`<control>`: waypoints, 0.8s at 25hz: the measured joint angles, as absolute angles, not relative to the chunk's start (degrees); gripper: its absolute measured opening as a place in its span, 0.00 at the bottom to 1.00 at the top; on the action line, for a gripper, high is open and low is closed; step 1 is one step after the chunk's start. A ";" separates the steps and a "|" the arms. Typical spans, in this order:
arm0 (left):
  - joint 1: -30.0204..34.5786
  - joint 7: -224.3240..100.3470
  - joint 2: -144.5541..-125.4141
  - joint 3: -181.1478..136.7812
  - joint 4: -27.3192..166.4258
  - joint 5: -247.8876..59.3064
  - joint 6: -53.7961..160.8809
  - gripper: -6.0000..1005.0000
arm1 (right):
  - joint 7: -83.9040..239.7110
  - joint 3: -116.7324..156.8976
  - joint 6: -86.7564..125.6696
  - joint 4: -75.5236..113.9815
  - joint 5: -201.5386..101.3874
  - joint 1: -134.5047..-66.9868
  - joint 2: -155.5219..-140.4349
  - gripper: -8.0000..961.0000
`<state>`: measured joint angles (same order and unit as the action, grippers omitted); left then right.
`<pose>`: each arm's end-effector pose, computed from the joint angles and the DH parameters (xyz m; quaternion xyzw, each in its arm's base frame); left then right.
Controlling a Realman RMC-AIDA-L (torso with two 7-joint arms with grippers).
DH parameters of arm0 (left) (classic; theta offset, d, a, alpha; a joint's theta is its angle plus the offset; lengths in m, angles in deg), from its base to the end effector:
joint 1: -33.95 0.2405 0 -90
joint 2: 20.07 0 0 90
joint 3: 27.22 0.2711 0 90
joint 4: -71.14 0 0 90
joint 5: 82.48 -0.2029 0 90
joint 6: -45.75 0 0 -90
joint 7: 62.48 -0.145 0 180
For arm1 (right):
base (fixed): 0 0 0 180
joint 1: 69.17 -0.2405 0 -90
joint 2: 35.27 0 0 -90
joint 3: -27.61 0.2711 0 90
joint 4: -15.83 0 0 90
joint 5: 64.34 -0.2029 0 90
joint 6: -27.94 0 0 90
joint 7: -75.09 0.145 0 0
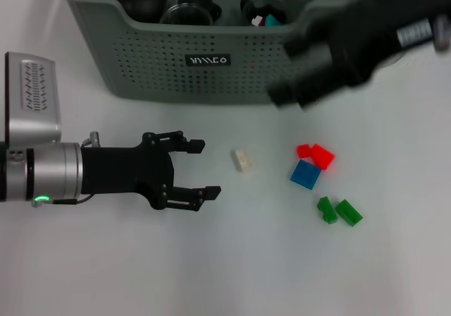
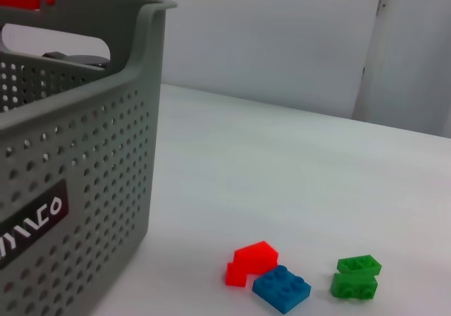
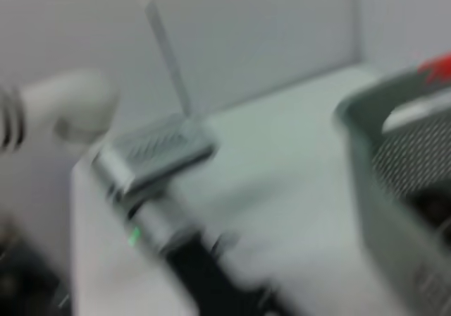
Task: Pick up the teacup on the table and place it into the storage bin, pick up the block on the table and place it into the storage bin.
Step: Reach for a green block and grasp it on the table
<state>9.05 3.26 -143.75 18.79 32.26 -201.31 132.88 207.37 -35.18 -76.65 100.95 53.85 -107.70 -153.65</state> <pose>-0.2818 0.2895 -0.0560 -0.9688 -0.1309 -0.1844 0.1010 0.1042 0.3373 0.0412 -0.9817 0.1773 0.0636 0.0280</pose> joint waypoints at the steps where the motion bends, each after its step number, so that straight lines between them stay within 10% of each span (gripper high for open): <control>1: 9.00 3.26 -143.71 18.77 32.23 -201.31 132.91 0.86 | 206.56 -35.26 -77.96 99.63 54.87 -107.54 -153.66 0.94; 20: 8.83 4.63 -143.82 18.75 32.28 -201.09 132.77 0.86 | 202.08 -43.53 -81.11 87.94 82.86 -111.77 -155.18 0.93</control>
